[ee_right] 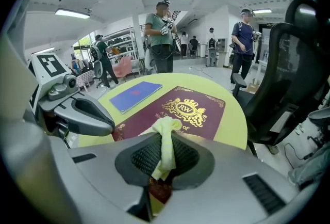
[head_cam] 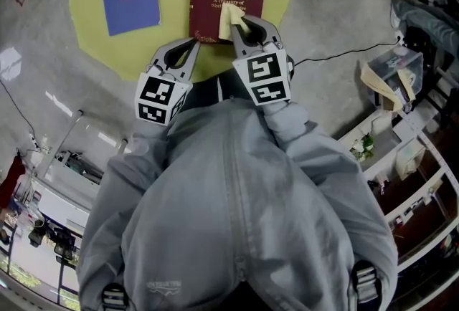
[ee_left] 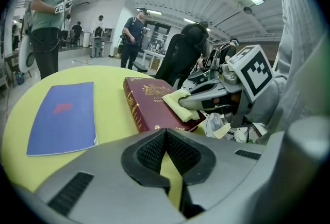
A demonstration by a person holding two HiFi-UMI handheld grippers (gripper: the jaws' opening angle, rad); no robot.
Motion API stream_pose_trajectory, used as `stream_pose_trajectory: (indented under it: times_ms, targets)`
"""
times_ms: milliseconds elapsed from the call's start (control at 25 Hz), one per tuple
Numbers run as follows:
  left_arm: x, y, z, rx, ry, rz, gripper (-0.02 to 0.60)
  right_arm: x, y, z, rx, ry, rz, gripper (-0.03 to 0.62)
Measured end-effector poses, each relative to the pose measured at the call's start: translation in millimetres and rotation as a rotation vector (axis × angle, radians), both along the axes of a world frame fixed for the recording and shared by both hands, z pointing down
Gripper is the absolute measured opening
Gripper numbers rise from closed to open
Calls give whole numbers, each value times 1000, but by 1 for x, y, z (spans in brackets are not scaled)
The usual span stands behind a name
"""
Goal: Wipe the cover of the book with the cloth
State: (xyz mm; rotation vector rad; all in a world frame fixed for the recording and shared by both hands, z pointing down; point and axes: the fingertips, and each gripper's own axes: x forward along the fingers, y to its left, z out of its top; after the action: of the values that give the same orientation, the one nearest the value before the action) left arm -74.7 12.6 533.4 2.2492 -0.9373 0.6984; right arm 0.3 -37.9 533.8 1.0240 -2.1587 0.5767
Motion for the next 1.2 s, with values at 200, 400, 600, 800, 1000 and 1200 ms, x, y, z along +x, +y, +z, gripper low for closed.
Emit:
stream_pose_trajectory:
  times_ms: [200, 400, 600, 800, 1000, 1200]
  targets:
    - [0, 0, 1, 1, -6, 1, 18, 20, 3, 1, 10, 27, 17, 57]
    - [1, 0, 0, 1, -11, 3, 18, 39, 6, 0, 21, 46, 36, 57]
    - [1, 0, 0, 1, -16, 1, 18, 50, 9, 0, 25, 57, 59, 56]
    - [2, 1, 1, -1, -21, 7, 18, 61, 12, 1, 23, 73, 87, 57]
    - [4, 0, 1, -8, -48, 31, 18, 81, 17, 6, 1, 124, 117, 57]
    - [11, -3, -11, 5, -58, 67, 18, 122, 30, 3, -29, 189, 186, 55]
